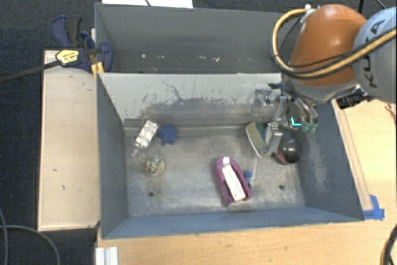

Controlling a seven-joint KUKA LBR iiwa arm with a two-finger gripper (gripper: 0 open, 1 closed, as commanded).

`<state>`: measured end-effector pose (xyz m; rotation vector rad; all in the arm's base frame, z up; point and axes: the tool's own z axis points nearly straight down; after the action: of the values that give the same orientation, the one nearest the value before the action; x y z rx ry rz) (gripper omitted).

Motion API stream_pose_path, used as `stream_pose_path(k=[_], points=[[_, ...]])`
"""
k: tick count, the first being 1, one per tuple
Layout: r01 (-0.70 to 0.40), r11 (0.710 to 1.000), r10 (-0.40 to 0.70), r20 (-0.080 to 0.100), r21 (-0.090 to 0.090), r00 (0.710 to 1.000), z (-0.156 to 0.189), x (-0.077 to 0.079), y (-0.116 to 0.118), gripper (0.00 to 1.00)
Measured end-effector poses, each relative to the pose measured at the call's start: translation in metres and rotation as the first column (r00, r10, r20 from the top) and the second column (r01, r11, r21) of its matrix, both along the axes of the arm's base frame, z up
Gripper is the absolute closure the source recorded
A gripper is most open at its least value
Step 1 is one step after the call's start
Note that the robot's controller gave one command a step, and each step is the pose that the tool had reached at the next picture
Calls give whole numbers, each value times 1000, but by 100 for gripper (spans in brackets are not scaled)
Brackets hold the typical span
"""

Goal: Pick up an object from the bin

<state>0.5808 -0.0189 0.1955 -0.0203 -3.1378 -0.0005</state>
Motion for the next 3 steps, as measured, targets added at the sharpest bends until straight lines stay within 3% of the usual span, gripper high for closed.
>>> stream_pose_path(k=[1, 2, 3], points=[[228, 974, -228, 5, -1, 974, -115, 7, -54, 0], [-238, 971, 238, 13, -3, 971, -123, -23, -67, 0], [-237, 971, 237, 15, -5, 971, -122, -22, -67, 100]])
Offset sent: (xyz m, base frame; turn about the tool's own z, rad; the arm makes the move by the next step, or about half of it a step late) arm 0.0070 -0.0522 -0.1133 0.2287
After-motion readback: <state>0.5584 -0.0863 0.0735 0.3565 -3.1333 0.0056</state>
